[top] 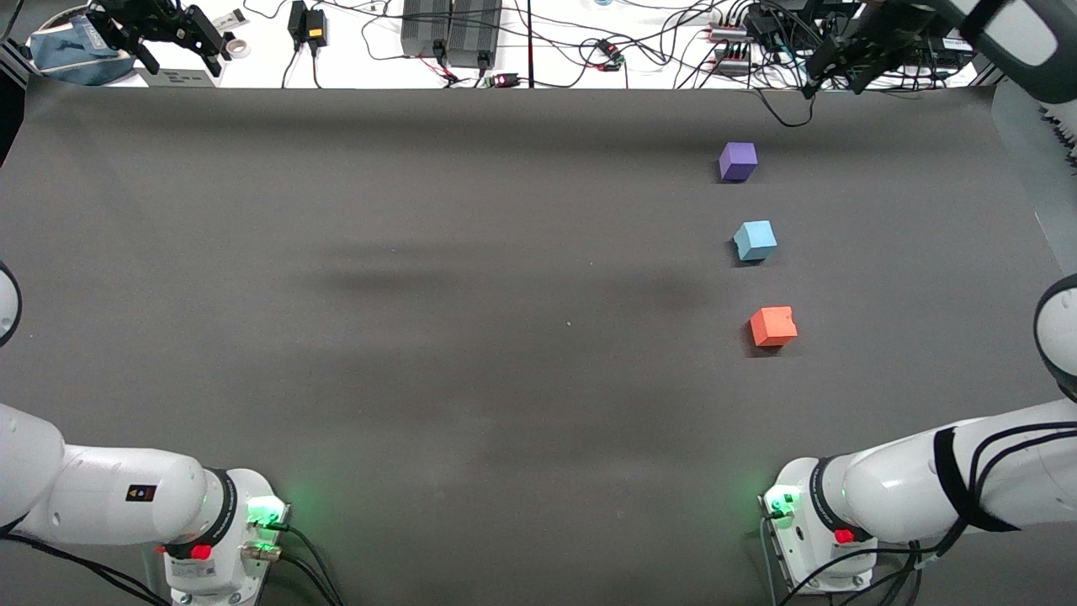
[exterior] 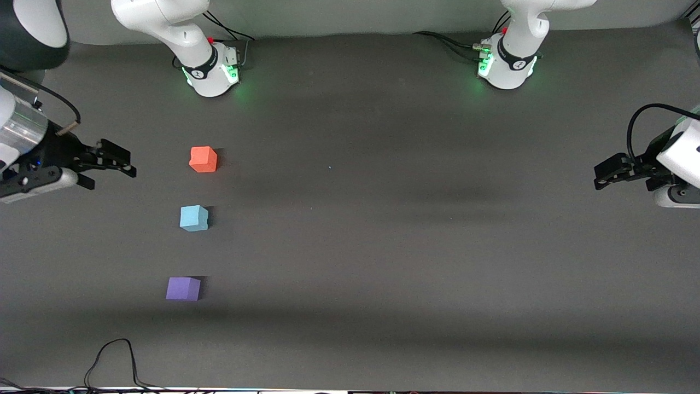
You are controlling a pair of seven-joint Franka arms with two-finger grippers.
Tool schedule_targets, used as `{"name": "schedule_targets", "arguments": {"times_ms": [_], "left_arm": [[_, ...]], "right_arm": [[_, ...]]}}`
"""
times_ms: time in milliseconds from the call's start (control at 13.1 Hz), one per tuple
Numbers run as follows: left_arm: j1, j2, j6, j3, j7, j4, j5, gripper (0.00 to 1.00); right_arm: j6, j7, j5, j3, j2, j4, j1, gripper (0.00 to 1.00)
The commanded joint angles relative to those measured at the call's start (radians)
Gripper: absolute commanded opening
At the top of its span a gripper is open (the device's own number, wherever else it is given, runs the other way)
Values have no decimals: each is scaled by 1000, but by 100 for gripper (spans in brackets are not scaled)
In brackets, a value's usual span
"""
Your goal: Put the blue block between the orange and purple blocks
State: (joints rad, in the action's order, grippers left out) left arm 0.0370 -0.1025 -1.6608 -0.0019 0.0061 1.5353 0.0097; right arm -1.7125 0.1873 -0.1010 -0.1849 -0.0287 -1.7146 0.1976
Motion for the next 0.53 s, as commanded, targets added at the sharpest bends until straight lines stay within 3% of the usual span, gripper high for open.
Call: {"name": "schedule_targets", "arguments": {"times_ms": [0, 152, 457], "left_arm": [[12, 12, 4, 13, 12, 2, 1, 100], [12, 12, 4, 13, 12, 2, 1, 100], [11, 12, 3, 13, 12, 2, 1, 100]], "right_arm": [[17, -25, 24, 111, -40, -26, -134, 100], [17, -26, 26, 180, -48, -33, -202, 100], [17, -47, 37, 183, -46, -33, -199, 100]]}}
